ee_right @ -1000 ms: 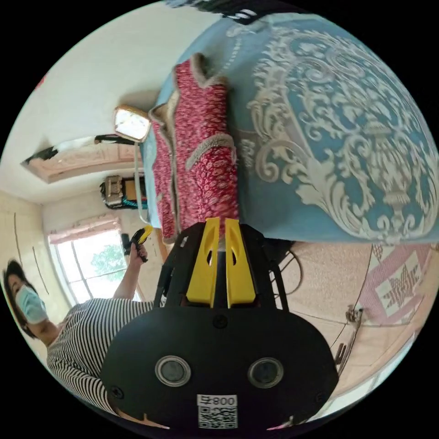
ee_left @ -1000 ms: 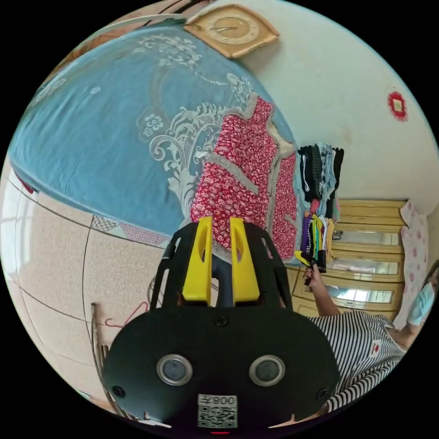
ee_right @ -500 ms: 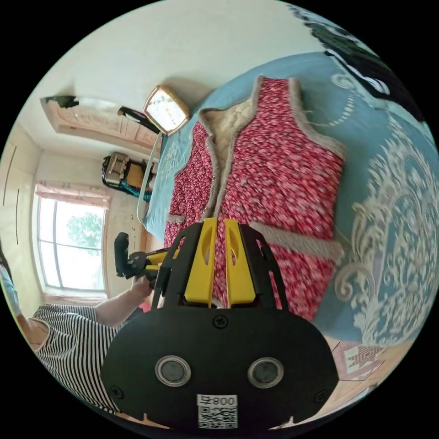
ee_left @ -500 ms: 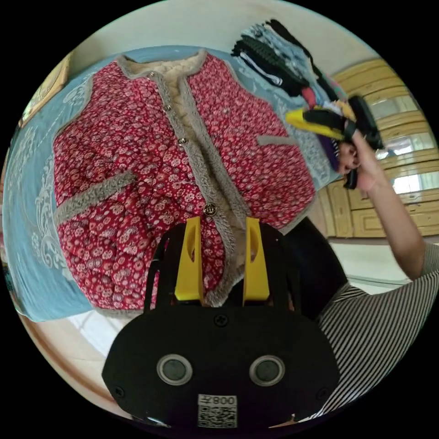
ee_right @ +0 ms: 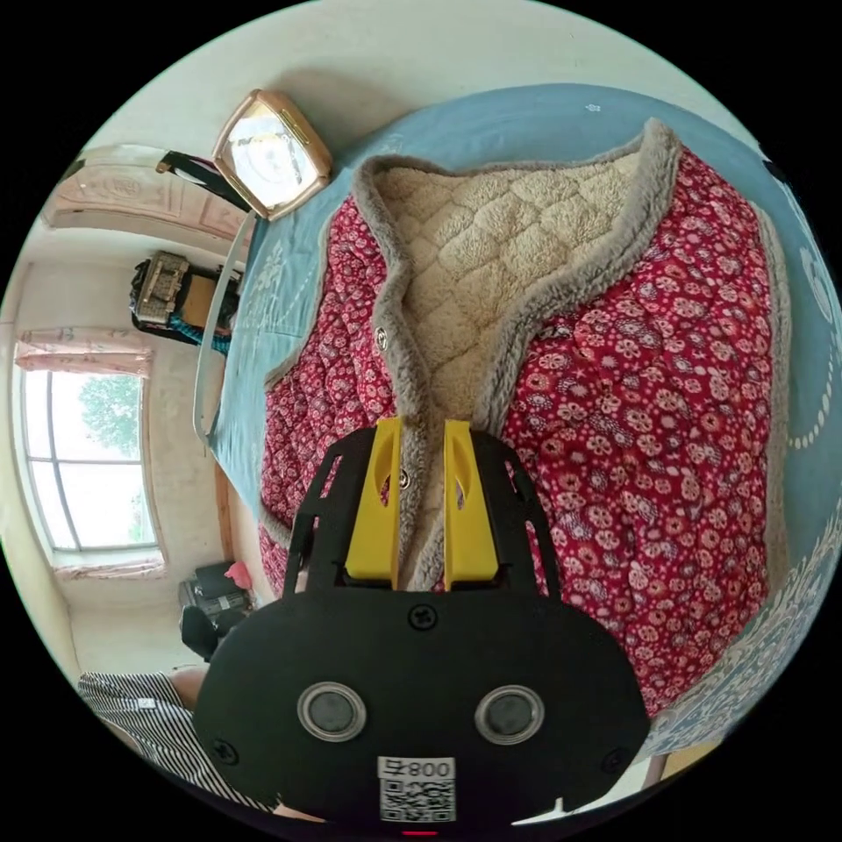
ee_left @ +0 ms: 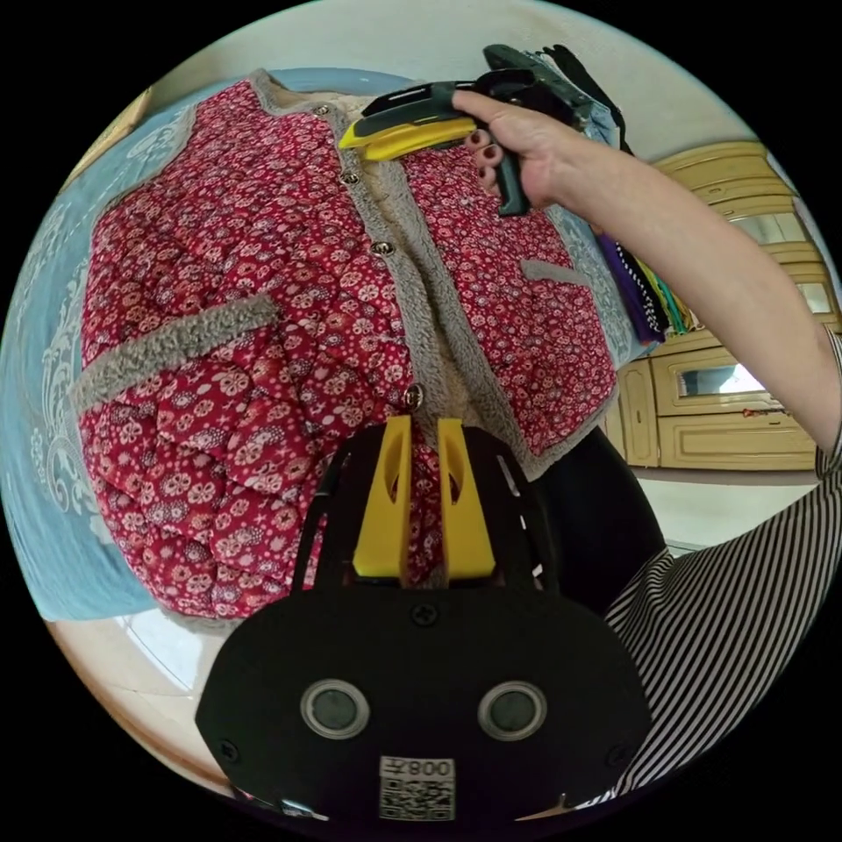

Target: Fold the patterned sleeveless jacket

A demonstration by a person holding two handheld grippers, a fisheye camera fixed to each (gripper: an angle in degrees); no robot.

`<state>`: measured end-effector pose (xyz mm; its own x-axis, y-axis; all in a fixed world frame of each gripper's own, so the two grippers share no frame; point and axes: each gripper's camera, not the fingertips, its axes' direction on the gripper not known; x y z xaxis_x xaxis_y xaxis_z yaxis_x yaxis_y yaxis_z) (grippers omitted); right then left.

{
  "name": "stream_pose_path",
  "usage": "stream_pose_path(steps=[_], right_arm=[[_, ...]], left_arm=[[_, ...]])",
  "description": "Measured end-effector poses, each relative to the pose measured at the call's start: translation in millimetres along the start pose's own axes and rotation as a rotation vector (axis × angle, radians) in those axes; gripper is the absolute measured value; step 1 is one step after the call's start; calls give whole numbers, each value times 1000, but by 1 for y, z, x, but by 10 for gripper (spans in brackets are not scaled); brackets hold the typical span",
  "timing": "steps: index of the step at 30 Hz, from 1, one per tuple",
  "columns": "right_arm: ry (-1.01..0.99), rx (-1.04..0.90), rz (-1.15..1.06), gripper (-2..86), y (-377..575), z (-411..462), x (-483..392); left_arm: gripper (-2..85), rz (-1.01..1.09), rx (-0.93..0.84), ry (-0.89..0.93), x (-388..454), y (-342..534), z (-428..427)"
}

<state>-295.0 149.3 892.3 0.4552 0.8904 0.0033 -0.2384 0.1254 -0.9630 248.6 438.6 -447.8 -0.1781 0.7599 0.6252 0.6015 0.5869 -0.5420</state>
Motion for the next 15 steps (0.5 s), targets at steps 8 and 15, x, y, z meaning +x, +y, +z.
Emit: stream_pose_path(steps=[8, 15], right_arm=[[-221, 56, -21, 29, -29, -6, -36], [-439, 99, -354, 23, -79, -32, -197]], left_arm=[[39, -43, 158, 155, -21, 30, -19], [41, -337, 539, 129, -103, 119, -111]])
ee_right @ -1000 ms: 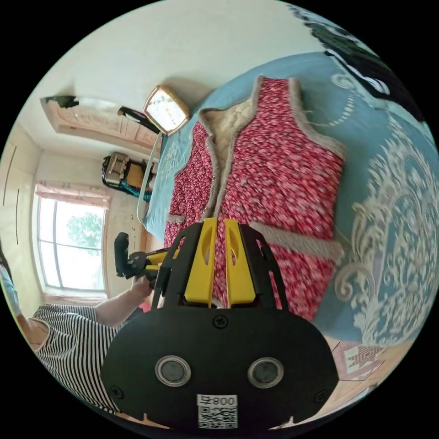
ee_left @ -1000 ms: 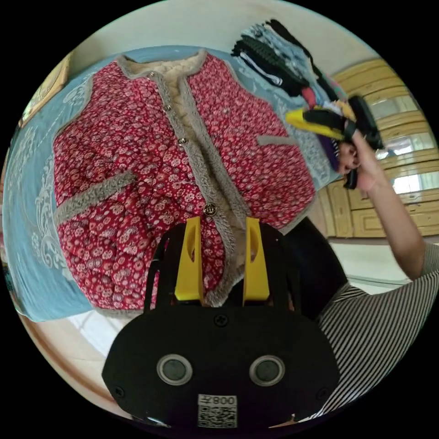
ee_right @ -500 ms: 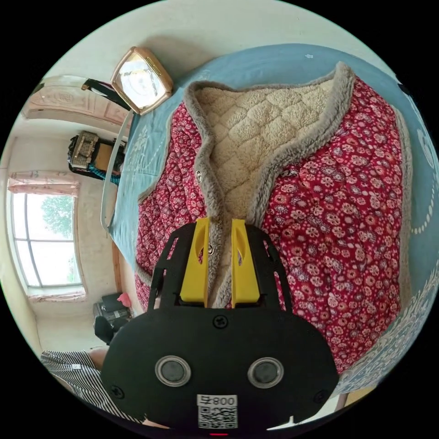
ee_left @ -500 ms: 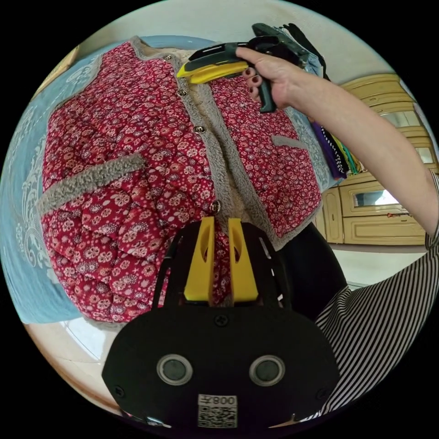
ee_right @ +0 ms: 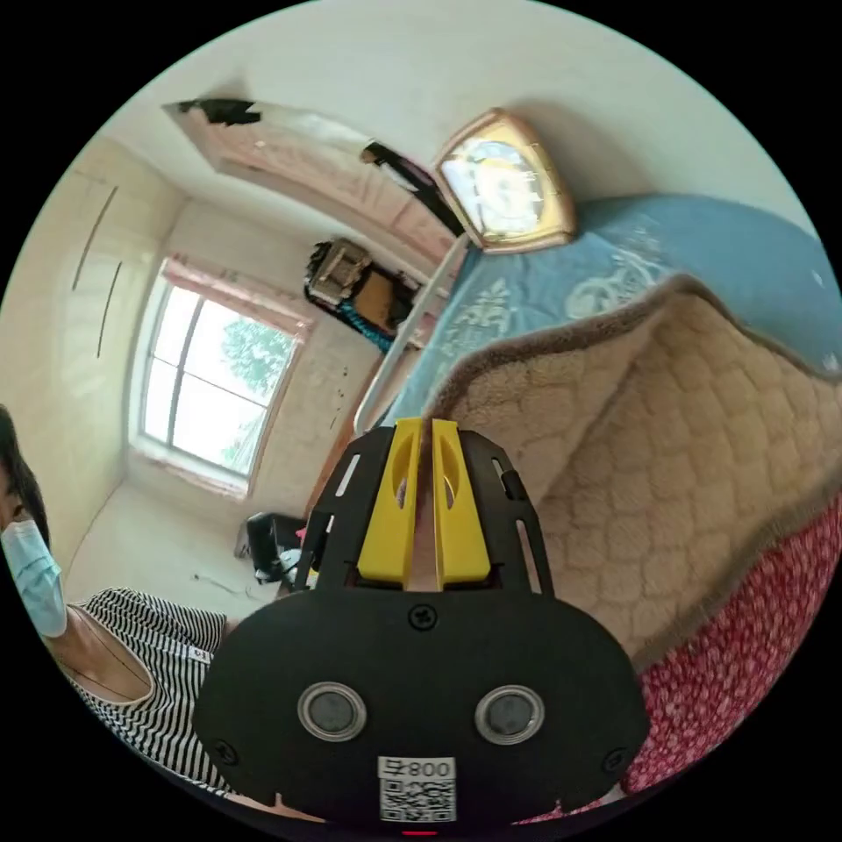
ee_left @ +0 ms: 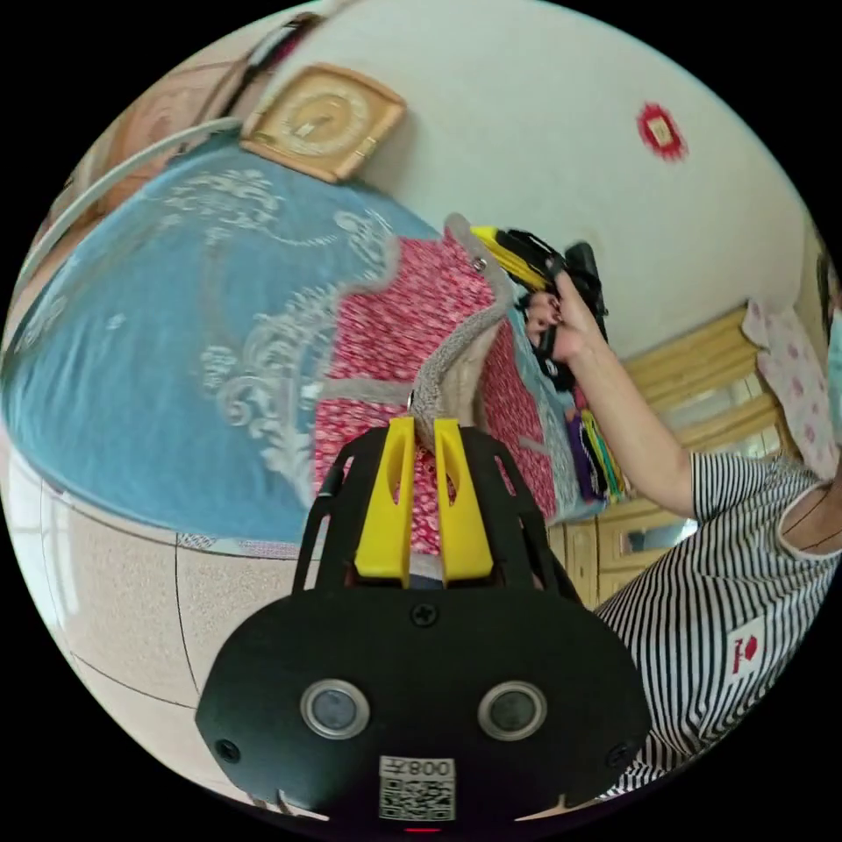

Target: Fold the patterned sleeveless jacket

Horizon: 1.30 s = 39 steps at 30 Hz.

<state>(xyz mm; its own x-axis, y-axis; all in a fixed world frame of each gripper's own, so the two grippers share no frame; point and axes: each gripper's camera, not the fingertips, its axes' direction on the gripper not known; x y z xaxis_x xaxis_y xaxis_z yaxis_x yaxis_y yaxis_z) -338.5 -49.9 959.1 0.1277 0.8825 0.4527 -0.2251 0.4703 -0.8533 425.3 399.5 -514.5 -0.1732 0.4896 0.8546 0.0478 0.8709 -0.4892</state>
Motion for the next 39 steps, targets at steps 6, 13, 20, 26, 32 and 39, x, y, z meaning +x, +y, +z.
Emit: stream_pose_path(steps=[6, 13, 20, 26, 32, 39], right_arm=[[64, -195, 59, 23, -38, 75, -15], [296, -76, 165, 36, 21, -23, 36], [566, -89, 374, 66, 57, -70, 90], [709, -178, 324, 74, 51, -41, 89], [735, -208, 305, 73, 47, -44, 84], [764, -248, 252, 34, 52, -53, 85]], left_arm=[[28, -206, 240, -181, -53, 24, -56], [41, -68, 299, -186, -16, 22, -49], [75, 227, 220, 113, 62, -16, 16], [87, 260, -127, 263, 94, -23, 158], [82, 181, -600, 175, 87, 0, 300], [38, 214, -595, 193, 96, -18, 330]])
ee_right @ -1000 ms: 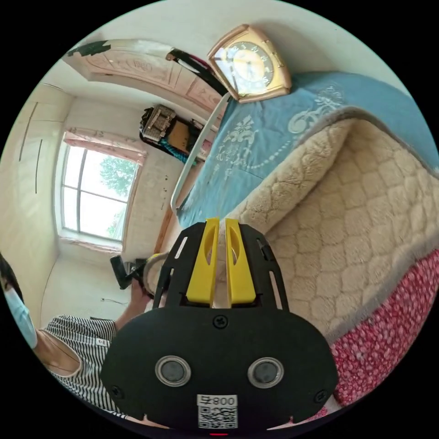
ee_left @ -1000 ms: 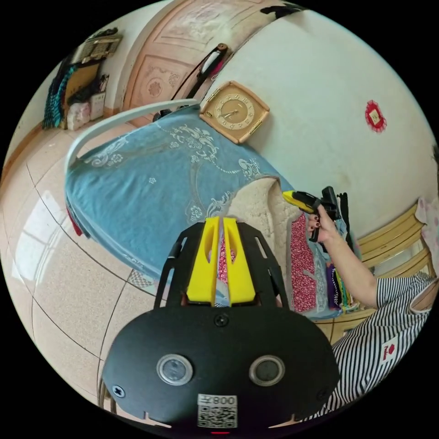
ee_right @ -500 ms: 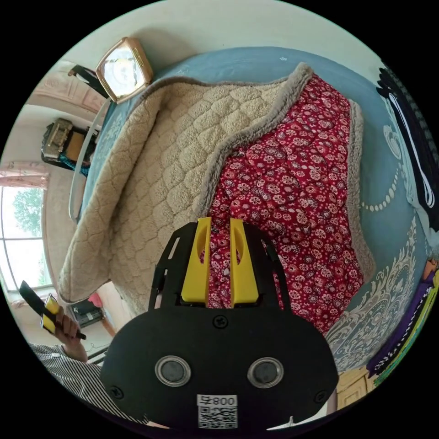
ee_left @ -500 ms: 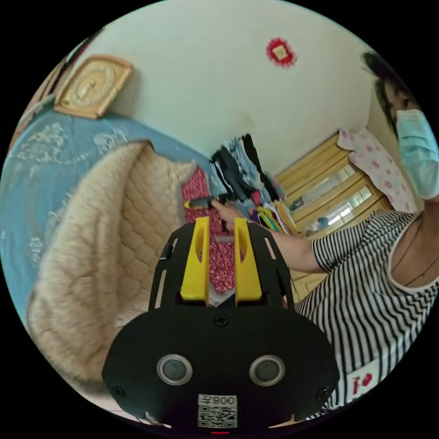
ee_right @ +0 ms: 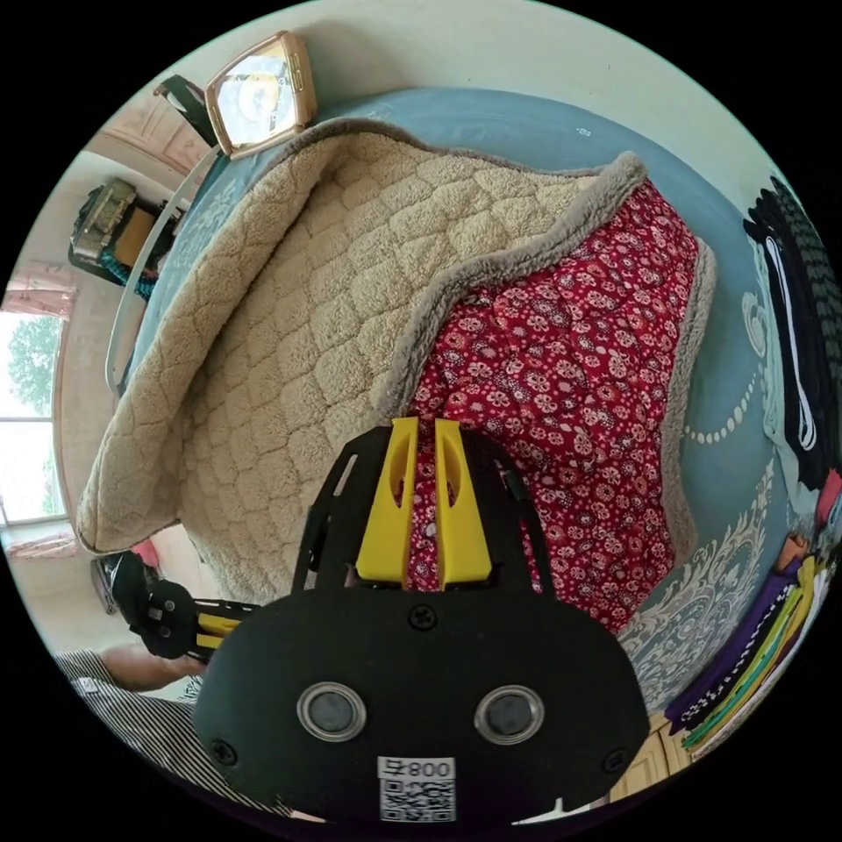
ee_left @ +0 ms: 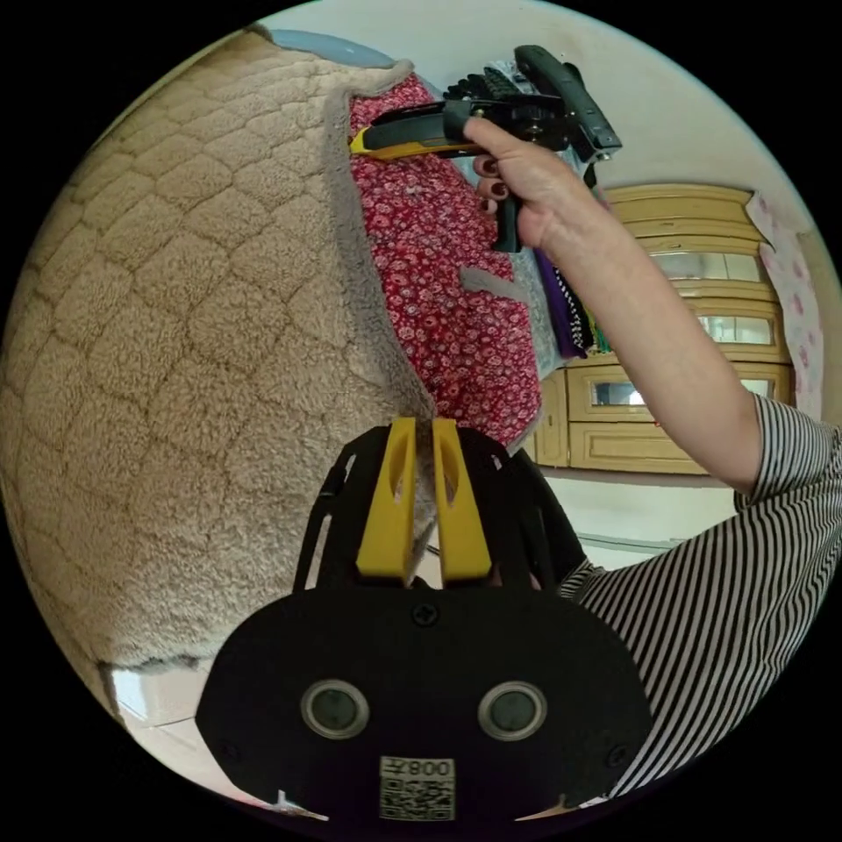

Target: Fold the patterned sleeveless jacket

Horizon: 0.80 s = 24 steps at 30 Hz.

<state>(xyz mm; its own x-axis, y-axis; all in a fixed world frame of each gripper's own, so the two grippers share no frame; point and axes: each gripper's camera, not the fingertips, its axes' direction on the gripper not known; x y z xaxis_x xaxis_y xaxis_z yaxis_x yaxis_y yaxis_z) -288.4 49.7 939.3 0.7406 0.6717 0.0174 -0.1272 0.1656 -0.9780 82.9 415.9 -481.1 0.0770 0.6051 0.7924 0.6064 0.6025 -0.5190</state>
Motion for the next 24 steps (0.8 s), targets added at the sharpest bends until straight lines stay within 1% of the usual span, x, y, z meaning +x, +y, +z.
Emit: stream_pose_path(steps=[2, 4, 6, 7, 9, 10, 11, 12, 13, 14, 16, 18, 22, 24], right_arm=[[-54, 17, 8, 25, 5, -11, 9], [-195, 92, 9, 20, 19, -36, 25], [-276, 169, 13, 18, 30, -57, 36], [-308, 206, 15, 18, 36, -66, 42], [-333, 198, 11, 19, 37, -64, 47], [-312, 157, 4, 20, 34, -52, 48], [-293, 130, 5, 21, 33, -44, 48], [-265, 61, 14, 20, 30, -23, 51], [-258, -15, 32, 19, 30, -2, 54], [-255, -23, 43, 18, 32, 3, 57], [-321, 43, 57, 14, 44, -7, 72], [-334, 75, 49, 8, 54, -18, 82], [-277, 182, 49, 3, 90, -63, 117], [-219, 220, 65, 3, 114, -81, 138]], left_arm=[[35, 13, 47, 33, 5, -3, -6], [33, 28, 114, 46, 12, -3, -18], [32, 48, 182, 12, 18, -1, -34], [32, 47, 189, 1, 18, -1, -36], [33, 4, 155, -20, 6, -8, -28], [34, -10, 142, -21, 1, -10, -23], [35, -44, 97, -24, -9, -16, -9], [37, -91, 39, -2, -20, -23, 7], [38, -108, 22, 13, -24, -25, 14], [39, -117, 25, 13, -26, -29, 22], [41, -114, 40, -14, -23, -33, 27], [43, -113, 70, -26, -20, -37, 28], [38, -118, 136, -76, -16, -41, 23], [31, -101, 184, -160, -8, -46, 18]])
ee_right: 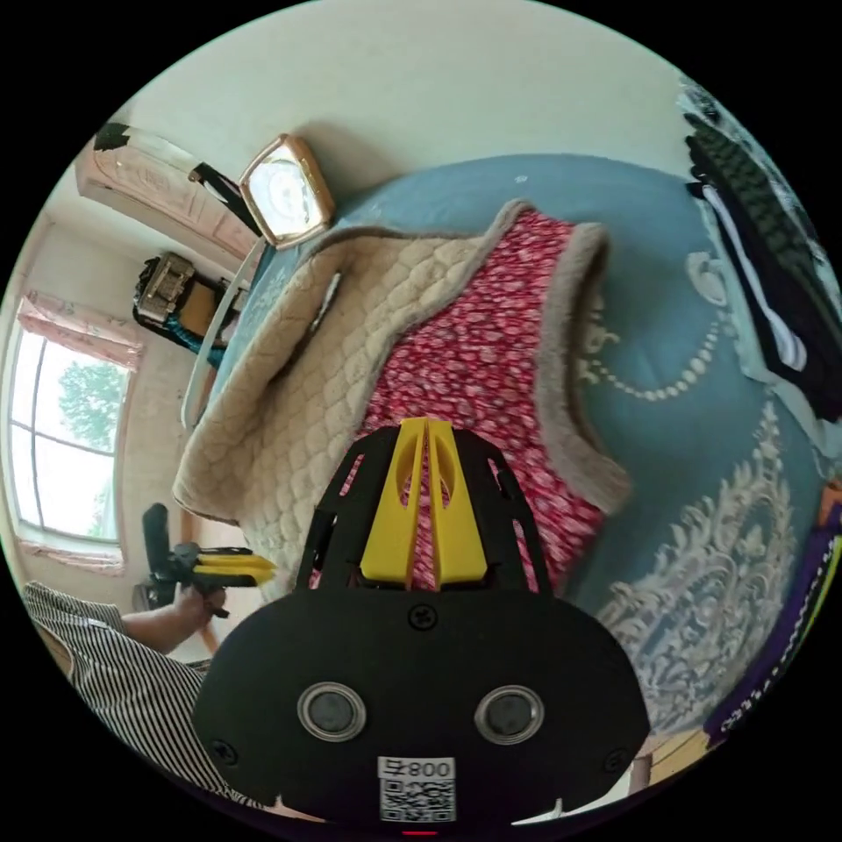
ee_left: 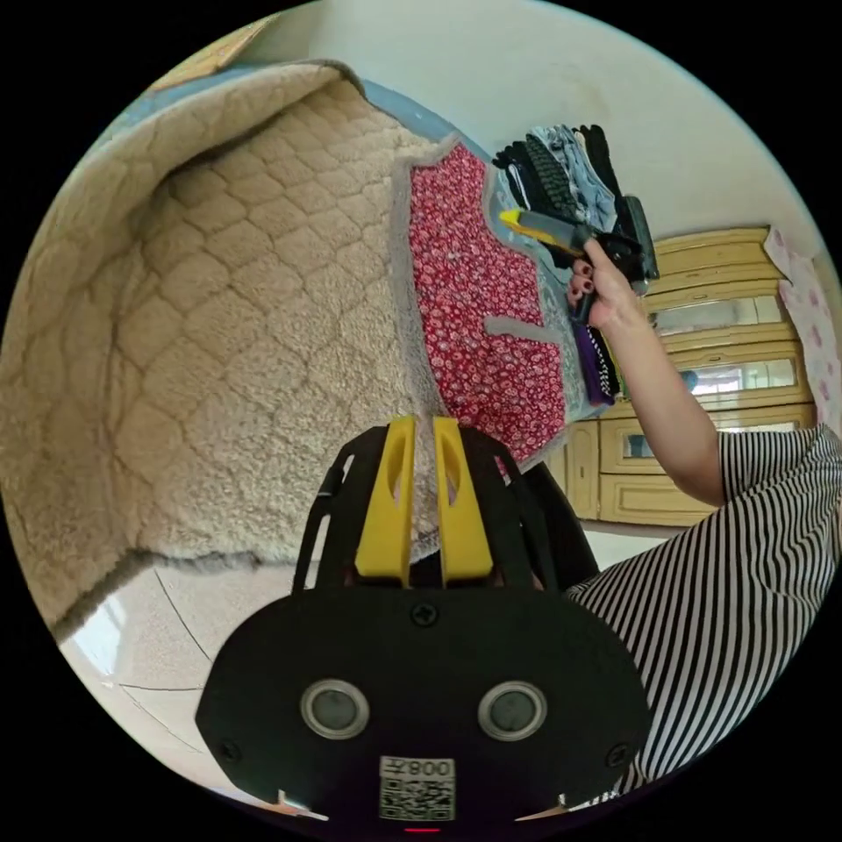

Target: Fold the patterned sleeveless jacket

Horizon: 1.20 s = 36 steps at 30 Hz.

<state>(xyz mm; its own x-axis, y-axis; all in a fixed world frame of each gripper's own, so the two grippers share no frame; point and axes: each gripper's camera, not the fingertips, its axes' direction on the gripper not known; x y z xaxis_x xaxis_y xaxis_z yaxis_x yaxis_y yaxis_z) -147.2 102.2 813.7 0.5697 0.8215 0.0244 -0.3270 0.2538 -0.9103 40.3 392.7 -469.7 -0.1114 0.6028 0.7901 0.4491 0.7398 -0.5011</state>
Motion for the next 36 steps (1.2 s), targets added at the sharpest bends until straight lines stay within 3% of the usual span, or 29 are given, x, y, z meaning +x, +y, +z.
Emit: stream_pose_path(steps=[6, 9, 15, 18, 22, 27, 31, 36], right_arm=[[366, -87, 49, 2, 65, -17, 52], [394, -105, 60, 1, 77, 9, 69], [545, -170, -34, 1, 75, 17, 69], [472, -152, -3, 1, 82, -9, 83], [194, -41, -12, 1, 127, -61, 90], [232, -218, -2, 1, 189, -20, 111], [98, -147, 126, 0, 195, -29, 149], [104, -88, 19, 0, 217, -66, 136]], left_arm=[[12, 180, -24, -75, 40, -28, 32], [5, 229, -169, -171, 53, -44, 82], [1, 236, -196, -155, 62, -65, 98], [1, 259, -165, -148, 74, -66, 93], [1, 287, -158, -113, 87, -64, 98], [0, 282, -225, -154, 87, -73, 136], [0, 255, -243, -118, 87, -84, 135], [0, 329, -182, -143, 111, -82, 120]])
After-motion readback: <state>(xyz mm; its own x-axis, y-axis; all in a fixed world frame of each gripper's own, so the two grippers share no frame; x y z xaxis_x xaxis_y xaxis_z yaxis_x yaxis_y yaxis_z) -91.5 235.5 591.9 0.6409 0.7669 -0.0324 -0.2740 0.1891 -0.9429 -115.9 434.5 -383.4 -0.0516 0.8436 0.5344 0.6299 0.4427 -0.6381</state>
